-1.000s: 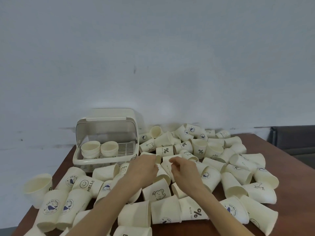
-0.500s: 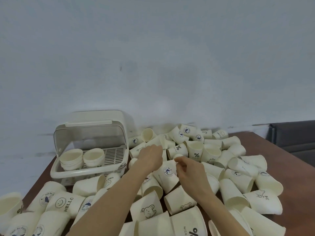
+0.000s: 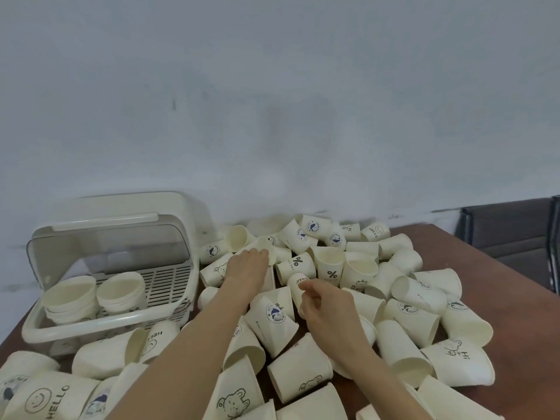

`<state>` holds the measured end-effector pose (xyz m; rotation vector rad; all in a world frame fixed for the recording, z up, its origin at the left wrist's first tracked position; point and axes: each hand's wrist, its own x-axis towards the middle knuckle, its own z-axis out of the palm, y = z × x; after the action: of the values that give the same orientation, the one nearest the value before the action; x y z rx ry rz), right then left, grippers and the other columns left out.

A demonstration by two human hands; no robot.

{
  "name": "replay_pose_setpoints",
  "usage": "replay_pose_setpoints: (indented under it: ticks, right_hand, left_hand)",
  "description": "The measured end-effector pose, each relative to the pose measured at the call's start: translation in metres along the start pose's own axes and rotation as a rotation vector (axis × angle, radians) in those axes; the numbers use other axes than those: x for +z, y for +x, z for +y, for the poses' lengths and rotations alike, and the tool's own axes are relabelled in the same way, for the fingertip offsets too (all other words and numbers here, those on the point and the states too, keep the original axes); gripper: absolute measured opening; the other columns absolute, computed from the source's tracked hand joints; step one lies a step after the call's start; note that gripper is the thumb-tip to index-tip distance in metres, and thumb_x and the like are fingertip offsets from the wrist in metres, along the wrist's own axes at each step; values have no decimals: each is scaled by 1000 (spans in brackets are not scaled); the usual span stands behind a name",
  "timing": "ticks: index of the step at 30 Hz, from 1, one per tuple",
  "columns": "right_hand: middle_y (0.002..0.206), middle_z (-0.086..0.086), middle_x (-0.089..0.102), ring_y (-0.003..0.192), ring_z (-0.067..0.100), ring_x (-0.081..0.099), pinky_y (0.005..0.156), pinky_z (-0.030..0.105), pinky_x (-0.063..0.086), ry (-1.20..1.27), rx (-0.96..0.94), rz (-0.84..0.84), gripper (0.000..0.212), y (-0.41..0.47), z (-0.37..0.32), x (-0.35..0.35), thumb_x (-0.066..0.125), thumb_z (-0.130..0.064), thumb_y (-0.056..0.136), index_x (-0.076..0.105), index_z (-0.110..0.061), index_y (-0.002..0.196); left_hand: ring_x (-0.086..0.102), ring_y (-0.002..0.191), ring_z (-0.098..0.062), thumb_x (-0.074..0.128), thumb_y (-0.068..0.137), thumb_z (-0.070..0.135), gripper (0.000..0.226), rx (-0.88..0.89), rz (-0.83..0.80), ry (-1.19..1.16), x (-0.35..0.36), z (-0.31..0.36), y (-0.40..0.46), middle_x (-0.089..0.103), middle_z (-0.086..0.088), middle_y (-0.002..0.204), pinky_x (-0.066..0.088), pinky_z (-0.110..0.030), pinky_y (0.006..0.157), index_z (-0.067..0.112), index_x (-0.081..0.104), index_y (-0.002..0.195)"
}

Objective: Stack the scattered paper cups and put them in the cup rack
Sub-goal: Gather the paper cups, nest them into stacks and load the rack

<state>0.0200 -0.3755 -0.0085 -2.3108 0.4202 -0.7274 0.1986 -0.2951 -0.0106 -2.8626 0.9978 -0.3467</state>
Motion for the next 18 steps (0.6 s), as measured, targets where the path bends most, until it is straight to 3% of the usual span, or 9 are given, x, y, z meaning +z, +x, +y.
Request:
replay_pose_setpoints:
  ticks: [5, 10, 15, 18]
  right_hand:
    - [104, -5, 69, 97, 8, 61, 90, 25, 47, -36, 13, -9, 28, -2, 5, -1, 49, -15, 95, 67, -19, 115]
    - [109, -2, 70, 101, 11, 62, 91, 24, 46, -77, 40, -21, 30, 11, 10, -1, 49, -13, 93, 67, -16, 117]
    - [113, 7, 68, 107, 25, 60, 87, 30, 44, -218, 157, -19, 35, 53, 19, -2, 46, -9, 89, 64, -11, 119]
    - [103, 14, 65, 99, 33, 59, 79, 36, 47, -330, 272, -56, 24, 75, 22, -1, 45, -6, 85, 62, -7, 101]
  left_hand:
    - [57, 106, -24, 56, 84, 1, 34, -7, 50, 54, -12, -4, -9, 60, -5, 114, 41, -31, 75, 11, 51, 115]
    - [56, 100, -21, 57, 82, 0, 33, 11, 141, 30, -32, -10, -30, 61, -2, 107, 33, -29, 70, 14, 51, 112]
    - [55, 101, -21, 51, 91, 9, 27, 52, 251, -51, -56, -5, -65, 59, -1, 109, 35, -29, 72, 15, 49, 117]
    - [53, 103, -18, 40, 100, 23, 20, 63, 294, -109, -65, -2, -84, 59, 2, 109, 31, -27, 72, 18, 48, 117]
